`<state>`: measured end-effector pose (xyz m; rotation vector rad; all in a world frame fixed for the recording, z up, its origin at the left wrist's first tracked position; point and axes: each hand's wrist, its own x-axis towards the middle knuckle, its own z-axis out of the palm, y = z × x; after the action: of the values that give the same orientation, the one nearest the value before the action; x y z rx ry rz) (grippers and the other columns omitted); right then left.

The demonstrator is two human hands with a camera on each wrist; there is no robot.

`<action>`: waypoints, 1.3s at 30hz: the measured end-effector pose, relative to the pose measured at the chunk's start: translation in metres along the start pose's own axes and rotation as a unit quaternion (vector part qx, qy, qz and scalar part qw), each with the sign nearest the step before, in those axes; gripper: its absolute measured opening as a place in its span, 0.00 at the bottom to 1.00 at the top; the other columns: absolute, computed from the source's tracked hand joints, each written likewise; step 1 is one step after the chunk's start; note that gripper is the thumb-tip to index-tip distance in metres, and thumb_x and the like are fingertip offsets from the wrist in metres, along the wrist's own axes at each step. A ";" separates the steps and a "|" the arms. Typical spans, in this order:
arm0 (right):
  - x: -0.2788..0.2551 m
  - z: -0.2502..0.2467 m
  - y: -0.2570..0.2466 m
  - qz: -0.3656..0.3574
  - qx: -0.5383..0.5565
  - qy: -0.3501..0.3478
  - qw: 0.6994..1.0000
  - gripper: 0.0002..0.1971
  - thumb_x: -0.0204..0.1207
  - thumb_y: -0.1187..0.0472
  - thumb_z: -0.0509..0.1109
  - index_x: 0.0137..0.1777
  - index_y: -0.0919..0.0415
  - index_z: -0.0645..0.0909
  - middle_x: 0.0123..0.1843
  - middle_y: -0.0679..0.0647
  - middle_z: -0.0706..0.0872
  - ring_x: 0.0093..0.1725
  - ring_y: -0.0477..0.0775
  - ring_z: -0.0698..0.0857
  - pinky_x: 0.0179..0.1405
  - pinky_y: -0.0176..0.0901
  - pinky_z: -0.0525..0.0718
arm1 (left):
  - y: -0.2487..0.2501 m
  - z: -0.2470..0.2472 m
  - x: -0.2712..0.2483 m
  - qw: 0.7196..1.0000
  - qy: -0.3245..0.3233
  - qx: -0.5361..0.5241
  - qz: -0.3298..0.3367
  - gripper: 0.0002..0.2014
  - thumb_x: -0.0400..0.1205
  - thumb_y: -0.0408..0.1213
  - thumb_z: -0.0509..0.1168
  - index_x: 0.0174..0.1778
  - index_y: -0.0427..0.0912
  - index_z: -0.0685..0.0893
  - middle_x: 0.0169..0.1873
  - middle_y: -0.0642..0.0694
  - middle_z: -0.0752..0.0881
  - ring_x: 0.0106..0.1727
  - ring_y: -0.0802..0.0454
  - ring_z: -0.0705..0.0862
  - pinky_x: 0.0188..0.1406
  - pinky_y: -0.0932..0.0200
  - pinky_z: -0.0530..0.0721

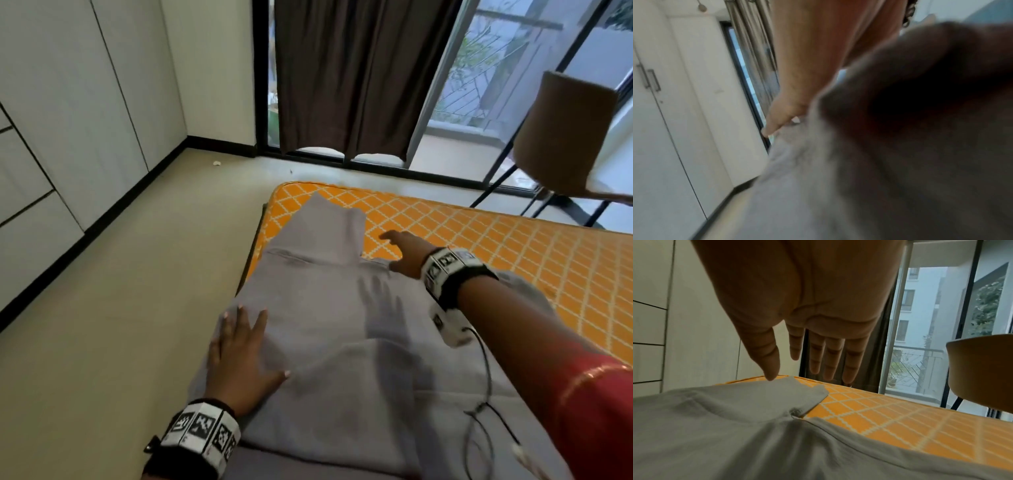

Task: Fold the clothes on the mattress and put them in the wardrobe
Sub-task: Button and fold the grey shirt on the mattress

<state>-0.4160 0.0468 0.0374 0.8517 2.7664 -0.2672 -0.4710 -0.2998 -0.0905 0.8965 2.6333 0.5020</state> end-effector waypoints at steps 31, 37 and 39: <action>-0.146 0.097 0.016 -0.486 -0.249 0.072 0.835 0.17 0.74 0.51 0.64 0.62 0.42 0.83 0.71 0.42 0.80 0.75 0.51 0.76 0.70 0.51 0.79 | 0.034 -0.030 0.007 0.691 -0.017 -0.709 -0.137 0.29 0.78 0.59 0.59 0.77 0.62 0.66 0.68 0.42 0.82 0.51 0.45 0.90 0.53 0.50 0.83; -0.094 0.083 0.147 -0.228 -0.105 0.102 0.963 0.16 0.82 0.47 0.58 0.59 0.50 0.84 0.63 0.57 0.85 0.55 0.62 0.88 0.53 0.54 0.88 | 0.033 -0.024 0.010 0.720 -0.048 -0.686 -0.093 0.36 0.57 0.56 0.84 0.60 0.49 0.82 0.49 0.45 0.91 0.50 0.45 0.86 0.50 0.52 0.80; -0.078 0.076 0.197 -0.075 -0.131 0.072 0.986 0.17 0.79 0.49 0.65 0.65 0.49 0.82 0.73 0.59 0.78 0.65 0.65 0.83 0.63 0.58 0.82 | 0.036 -0.025 0.015 0.694 -0.032 -0.710 -0.112 0.16 0.81 0.38 0.69 0.62 0.37 0.80 0.39 0.46 0.92 0.45 0.41 0.84 0.51 0.51 0.80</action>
<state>-0.2280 0.1472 -0.0339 0.6210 2.9148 0.1387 -0.4732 -0.2691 -0.0562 0.0212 1.3897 1.9078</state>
